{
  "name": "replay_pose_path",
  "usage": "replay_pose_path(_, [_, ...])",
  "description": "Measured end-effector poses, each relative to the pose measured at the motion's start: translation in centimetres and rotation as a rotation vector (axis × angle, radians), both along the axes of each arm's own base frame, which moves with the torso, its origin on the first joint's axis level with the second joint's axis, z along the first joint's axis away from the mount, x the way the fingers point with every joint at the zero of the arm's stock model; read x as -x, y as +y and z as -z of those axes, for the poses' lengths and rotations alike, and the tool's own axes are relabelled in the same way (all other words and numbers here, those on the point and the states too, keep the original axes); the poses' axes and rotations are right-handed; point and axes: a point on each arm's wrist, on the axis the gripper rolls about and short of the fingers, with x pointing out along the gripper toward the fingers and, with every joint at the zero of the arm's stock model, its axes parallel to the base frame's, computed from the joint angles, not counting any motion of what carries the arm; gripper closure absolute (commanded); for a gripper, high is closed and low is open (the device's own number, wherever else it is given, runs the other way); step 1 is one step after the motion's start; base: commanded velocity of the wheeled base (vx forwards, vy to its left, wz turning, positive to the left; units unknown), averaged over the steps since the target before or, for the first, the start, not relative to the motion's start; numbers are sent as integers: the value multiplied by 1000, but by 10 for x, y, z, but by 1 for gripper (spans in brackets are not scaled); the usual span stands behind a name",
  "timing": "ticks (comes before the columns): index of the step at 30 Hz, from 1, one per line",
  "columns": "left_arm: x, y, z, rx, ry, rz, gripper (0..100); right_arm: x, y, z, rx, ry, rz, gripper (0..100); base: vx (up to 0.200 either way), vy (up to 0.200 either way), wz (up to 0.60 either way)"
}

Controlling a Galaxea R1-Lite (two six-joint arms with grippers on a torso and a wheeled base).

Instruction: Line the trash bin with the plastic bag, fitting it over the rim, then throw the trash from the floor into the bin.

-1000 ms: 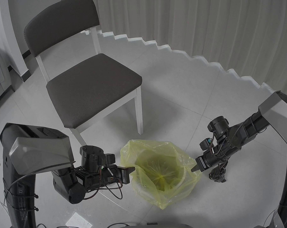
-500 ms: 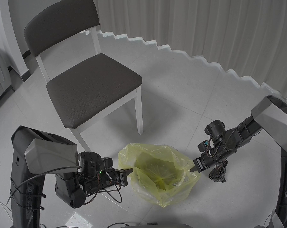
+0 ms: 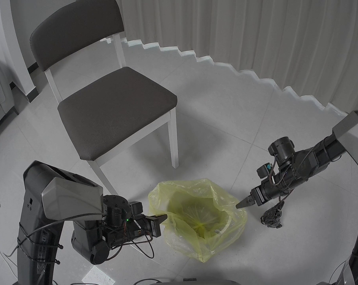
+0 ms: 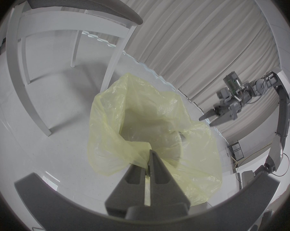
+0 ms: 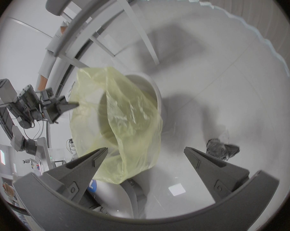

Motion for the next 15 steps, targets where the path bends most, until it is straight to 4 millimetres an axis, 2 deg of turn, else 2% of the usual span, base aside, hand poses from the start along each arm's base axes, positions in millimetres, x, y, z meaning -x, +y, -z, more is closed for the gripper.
replay_pose_path(3, [2,-1,0,1,-3,4,100,-5,7,-14,-16,-50,-11,0,0,0,0])
replay_pose_path(7, [4,-1,1,-2,-1,6,100,-9,29,-28,-40,-106,-56,0,0,0,0])
replay_pose_path(15, [6,-2,1,-6,-4,7,100,-27,68,-19,-56,-142,-118,0,0,0,0])
